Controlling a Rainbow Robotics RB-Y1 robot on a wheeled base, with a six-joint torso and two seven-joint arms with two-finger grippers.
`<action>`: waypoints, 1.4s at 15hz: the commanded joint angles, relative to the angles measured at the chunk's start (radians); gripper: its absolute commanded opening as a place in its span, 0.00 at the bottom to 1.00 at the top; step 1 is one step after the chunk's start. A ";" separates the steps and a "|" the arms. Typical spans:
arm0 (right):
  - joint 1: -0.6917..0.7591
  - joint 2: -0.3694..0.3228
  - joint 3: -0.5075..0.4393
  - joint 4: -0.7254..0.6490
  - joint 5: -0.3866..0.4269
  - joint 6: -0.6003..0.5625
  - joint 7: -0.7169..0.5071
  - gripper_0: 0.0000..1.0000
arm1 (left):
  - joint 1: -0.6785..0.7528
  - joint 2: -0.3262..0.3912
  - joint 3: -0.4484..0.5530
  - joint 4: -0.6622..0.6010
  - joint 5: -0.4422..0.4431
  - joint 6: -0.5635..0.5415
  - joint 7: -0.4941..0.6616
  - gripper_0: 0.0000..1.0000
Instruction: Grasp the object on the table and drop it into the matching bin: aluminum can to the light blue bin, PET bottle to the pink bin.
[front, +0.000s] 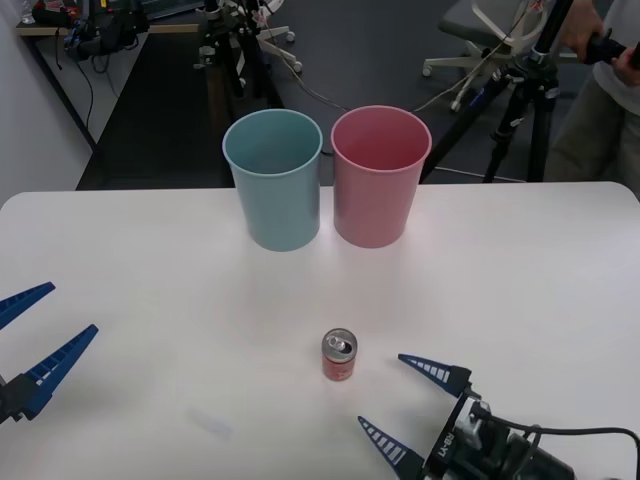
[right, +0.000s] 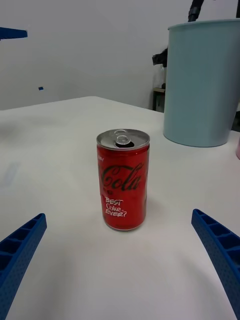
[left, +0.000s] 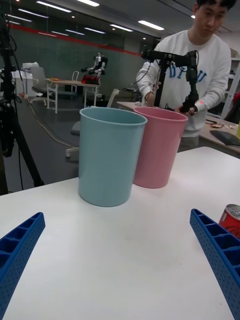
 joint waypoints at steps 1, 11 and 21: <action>-0.028 0.019 0.002 0.032 0.011 0.032 0.015 1.00 | 0.000 0.000 0.000 0.000 0.000 0.000 0.000 1.00; -0.103 0.061 0.074 0.030 0.011 0.187 0.009 1.00 | 0.000 0.000 0.000 0.000 0.000 0.000 0.000 1.00; -0.148 0.079 0.166 0.030 0.011 0.309 0.004 1.00 | 0.000 0.000 0.000 0.000 0.000 0.000 0.000 1.00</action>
